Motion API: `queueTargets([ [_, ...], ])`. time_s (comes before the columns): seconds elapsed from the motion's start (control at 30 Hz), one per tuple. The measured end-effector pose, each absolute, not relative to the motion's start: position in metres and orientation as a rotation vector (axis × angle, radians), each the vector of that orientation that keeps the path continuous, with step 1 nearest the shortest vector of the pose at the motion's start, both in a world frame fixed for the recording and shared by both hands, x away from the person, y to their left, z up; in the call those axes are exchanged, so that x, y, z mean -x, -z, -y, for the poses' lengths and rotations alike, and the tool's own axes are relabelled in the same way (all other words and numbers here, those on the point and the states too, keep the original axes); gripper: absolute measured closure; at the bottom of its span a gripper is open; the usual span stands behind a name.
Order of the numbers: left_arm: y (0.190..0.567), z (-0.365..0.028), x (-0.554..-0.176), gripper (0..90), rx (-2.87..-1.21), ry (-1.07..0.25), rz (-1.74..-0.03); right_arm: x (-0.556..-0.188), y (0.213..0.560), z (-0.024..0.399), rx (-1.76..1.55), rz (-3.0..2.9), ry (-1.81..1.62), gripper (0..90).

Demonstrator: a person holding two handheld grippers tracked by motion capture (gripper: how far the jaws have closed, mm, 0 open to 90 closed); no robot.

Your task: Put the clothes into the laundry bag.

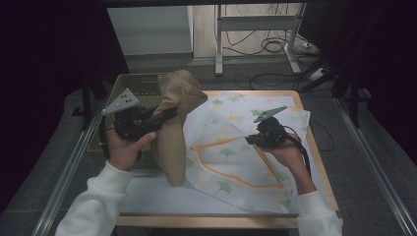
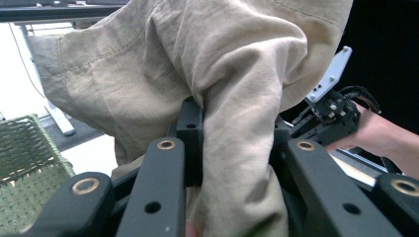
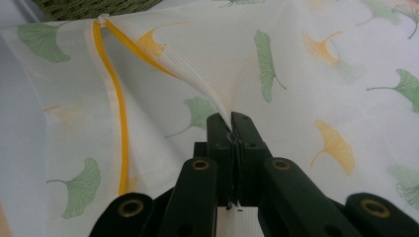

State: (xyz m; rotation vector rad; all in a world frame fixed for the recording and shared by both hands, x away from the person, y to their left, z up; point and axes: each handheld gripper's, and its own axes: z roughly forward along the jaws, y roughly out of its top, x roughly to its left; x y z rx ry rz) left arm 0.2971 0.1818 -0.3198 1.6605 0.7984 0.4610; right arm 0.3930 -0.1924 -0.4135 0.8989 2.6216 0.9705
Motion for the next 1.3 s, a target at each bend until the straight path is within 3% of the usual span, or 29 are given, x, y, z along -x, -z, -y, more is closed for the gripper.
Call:
queueTargets([
  [1.3,0.343,-0.144,-0.282,70.9,-1.741,-0.355,-0.716,-0.393,0.413,0.193,-0.897,-2.62,-0.97,86.6],
])
